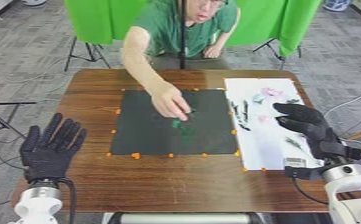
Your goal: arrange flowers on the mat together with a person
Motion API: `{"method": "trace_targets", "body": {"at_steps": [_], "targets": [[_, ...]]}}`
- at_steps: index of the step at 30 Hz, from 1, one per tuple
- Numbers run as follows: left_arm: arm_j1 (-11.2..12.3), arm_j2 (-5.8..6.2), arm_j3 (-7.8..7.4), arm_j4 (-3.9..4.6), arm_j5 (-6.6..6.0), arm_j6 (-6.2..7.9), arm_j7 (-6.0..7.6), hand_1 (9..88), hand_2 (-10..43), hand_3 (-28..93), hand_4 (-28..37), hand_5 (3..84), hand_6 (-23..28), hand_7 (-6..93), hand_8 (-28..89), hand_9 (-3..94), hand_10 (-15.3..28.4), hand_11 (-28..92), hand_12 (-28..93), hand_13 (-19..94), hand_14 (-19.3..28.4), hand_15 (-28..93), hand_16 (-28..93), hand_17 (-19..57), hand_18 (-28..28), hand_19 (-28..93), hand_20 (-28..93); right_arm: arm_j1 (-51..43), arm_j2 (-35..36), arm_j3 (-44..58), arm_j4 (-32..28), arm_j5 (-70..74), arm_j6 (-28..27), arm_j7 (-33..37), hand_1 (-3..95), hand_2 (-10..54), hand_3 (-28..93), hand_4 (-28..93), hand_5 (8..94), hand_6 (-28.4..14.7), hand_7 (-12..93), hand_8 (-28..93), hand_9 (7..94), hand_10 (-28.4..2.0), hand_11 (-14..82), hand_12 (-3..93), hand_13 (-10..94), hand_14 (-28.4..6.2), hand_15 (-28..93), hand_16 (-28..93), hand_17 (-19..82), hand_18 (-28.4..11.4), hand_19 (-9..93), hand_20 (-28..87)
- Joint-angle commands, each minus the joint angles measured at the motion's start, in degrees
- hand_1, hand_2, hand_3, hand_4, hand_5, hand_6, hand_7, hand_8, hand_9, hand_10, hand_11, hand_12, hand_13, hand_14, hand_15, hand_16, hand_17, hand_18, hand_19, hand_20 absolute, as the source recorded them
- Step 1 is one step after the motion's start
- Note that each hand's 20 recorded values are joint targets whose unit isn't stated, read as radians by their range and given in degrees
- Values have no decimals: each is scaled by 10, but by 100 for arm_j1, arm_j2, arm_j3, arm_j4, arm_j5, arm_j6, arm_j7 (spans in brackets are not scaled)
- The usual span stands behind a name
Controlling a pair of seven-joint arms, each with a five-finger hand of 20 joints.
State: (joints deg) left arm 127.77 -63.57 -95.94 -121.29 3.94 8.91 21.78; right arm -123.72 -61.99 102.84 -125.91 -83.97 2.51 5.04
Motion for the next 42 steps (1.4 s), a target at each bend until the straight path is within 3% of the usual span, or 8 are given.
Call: {"method": "trace_targets", "body": {"at_steps": [1,10,14,18,23,35,42], "targets": [[69,-29,0,26,-19,22,-19,260,132,742,-283,439,99,166,-106,427,180,291,140,329,194,498,-77,-71,180,420,149,-89,35,13,-38,345,188,-74,300,-72,823,-252,423,-24,245,-157,389,-123,97,151,374,-148,129,245,112,-186,384,151],[128,-58,-8,1,-85,56,3,261,131,743,-283,439,98,165,-107,427,180,289,138,329,194,497,-77,-71,180,420,149,-134,9,31,-52,1129,290,-108,283,-67,818,-253,422,-29,241,-154,390,-123,101,150,375,-149,127,252,110,-187,382,152],[137,-70,-27,16,-47,-33,-27,261,132,742,-283,438,97,163,-106,425,179,286,137,328,194,497,-76,-71,180,420,149,-82,-35,18,-32,1950,290,-118,249,-65,806,-258,421,-33,237,-152,397,-127,104,151,386,-149,130,253,111,-188,383,153],[113,-75,-29,21,-88,-31,-40,261,132,741,-283,438,97,163,-106,425,180,284,137,328,193,496,-77,-71,180,420,149,-13,-15,-18,12,2409,364,-158,233,-72,804,-261,420,-35,231,-148,401,-131,101,152,395,-148,130,253,112,-188,380,152],[131,-72,-45,18,-83,-19,-21,261,132,741,-283,437,97,162,-106,424,179,282,137,326,194,493,-77,-72,180,420,149,23,73,-106,15,2290,642,-161,225,-74,805,-263,421,-38,226,-144,410,-142,98,155,403,-147,133,254,114,-189,377,153],[108,-59,-34,24,-96,14,-45,261,133,740,-283,436,96,162,-105,424,179,282,139,326,194,494,-77,-72,180,420,149,-195,55,174,-46,586,413,-90,252,-65,814,-260,409,-46,228,-143,389,-167,97,157,370,-151,127,251,110,-187,368,150],[81,-29,9,44,-118,2,-55,262,133,738,-283,437,97,162,-105,424,180,281,138,326,194,493,-77,-72,180,420,149,-222,243,215,-47,-1073,868,148,269,-63,819,-262,396,-50,228,-143,373,-172,97,158,340,-158,120,249,106,-186,363,146]]}}
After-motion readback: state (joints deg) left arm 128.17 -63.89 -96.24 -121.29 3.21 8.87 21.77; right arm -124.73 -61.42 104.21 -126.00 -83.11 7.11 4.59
